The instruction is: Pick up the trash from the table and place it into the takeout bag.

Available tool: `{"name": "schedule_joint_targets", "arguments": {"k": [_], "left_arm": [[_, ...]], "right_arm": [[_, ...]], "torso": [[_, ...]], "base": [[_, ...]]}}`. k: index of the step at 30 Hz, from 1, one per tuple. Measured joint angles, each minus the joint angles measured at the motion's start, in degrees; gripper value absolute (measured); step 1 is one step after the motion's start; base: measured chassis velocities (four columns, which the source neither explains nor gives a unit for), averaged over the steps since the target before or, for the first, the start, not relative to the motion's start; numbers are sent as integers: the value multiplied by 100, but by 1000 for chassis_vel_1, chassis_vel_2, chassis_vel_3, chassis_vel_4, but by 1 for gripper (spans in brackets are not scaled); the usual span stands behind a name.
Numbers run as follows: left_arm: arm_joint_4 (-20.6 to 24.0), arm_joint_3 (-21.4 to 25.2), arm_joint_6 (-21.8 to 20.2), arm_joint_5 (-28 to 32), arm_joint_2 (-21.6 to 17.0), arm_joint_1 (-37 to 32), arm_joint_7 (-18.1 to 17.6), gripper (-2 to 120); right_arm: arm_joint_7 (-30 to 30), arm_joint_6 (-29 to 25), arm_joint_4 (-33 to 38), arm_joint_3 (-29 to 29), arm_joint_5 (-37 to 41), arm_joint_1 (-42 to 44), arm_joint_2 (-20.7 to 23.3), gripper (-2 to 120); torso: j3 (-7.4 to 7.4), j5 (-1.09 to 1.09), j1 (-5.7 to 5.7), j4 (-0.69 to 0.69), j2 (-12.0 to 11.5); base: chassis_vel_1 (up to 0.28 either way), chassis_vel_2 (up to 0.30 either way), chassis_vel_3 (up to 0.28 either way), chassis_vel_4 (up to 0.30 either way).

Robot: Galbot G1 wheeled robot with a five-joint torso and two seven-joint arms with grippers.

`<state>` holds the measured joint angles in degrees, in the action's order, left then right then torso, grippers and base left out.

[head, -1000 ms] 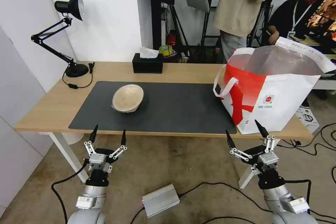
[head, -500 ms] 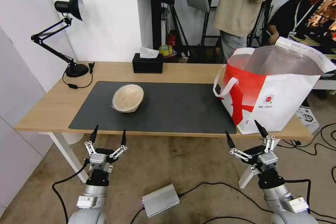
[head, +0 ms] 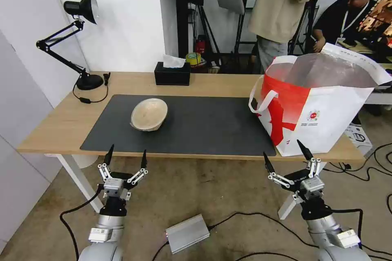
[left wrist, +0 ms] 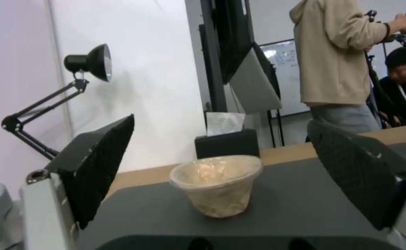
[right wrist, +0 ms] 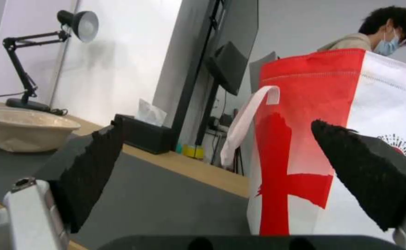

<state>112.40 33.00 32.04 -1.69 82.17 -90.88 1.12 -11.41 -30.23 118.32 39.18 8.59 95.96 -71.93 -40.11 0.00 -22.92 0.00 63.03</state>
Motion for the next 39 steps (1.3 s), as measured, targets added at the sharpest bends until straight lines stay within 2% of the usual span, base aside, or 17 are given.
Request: {"name": "schedule_joint_targets", "arguments": {"k": [12, 30, 39], "left_arm": [[177, -21, -222, 149, -129, 71, -1, 100], [475, 2, -635, 479, -607, 359, -9, 100], [501, 26, -933, 740, -1101, 731, 7, 100]], "right_arm": [[5, 2, 3, 0, 1, 0, 0, 100], [5, 4, 4, 0, 1, 0, 0, 100], [5, 4, 4, 0, 1, 0, 0, 100]], "torso": [[0, 0, 0, 0, 0], [0, 0, 0, 0, 0], [0, 0, 0, 0, 0]], "base": [[0, 0, 0, 0], [0, 0, 0, 0], [0, 0, 0, 0]]}}
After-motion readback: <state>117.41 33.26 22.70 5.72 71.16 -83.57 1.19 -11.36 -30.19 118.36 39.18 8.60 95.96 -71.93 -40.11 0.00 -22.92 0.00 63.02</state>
